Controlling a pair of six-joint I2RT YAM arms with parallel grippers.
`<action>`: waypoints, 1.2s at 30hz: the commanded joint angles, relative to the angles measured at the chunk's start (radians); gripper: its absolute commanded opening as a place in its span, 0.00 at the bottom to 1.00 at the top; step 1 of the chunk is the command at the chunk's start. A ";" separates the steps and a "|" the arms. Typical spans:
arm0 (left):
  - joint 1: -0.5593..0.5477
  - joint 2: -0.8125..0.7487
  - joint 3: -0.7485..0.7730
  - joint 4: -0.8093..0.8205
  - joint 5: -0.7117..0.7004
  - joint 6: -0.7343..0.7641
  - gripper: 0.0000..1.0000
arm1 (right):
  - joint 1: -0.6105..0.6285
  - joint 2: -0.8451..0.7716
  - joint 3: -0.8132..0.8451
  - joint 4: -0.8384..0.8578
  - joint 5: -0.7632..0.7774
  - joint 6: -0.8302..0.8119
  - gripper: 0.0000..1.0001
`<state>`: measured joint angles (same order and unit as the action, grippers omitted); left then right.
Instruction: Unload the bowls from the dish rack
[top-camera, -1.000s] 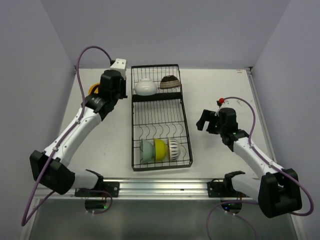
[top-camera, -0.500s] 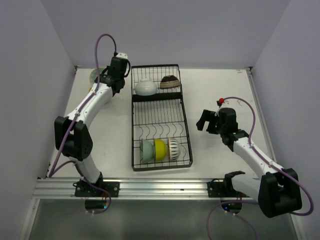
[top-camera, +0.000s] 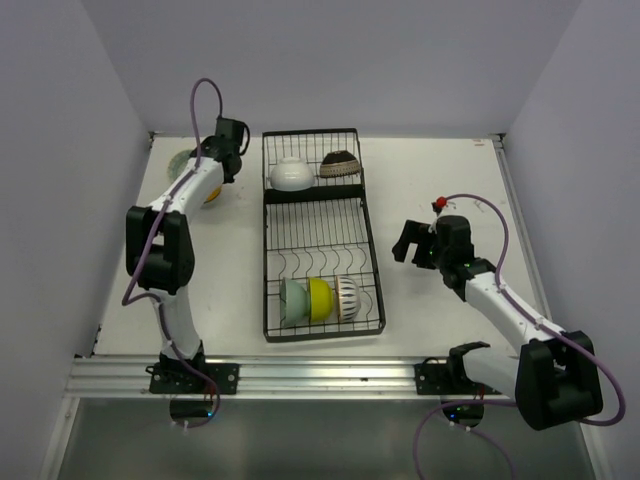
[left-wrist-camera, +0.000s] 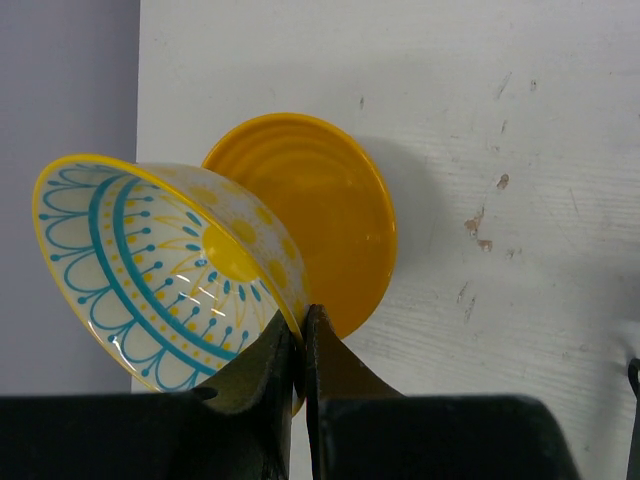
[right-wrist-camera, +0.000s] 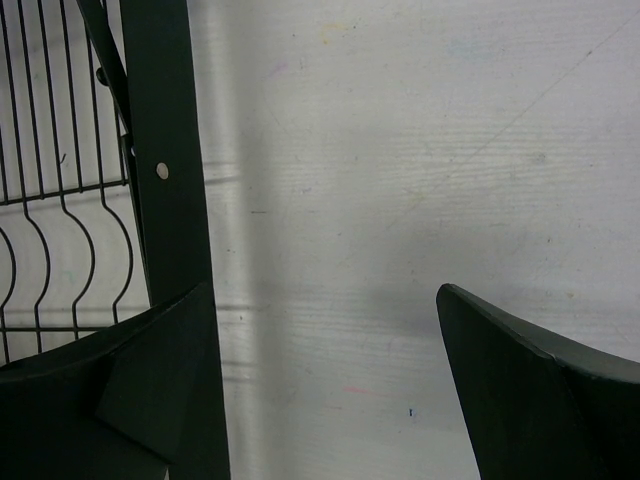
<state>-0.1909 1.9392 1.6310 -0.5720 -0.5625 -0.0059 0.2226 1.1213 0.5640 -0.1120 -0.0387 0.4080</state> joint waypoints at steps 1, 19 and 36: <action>0.008 0.043 0.089 0.003 -0.027 0.014 0.00 | 0.006 0.003 0.045 0.009 0.020 -0.008 0.98; 0.021 0.115 0.092 0.011 -0.062 -0.017 0.09 | 0.006 0.017 0.053 0.006 0.023 -0.009 0.98; 0.025 0.176 0.155 -0.015 -0.089 -0.037 0.27 | 0.007 0.025 0.054 0.008 0.022 -0.011 0.99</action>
<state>-0.1761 2.1174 1.7325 -0.5964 -0.5926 -0.0288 0.2241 1.1389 0.5739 -0.1120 -0.0360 0.4072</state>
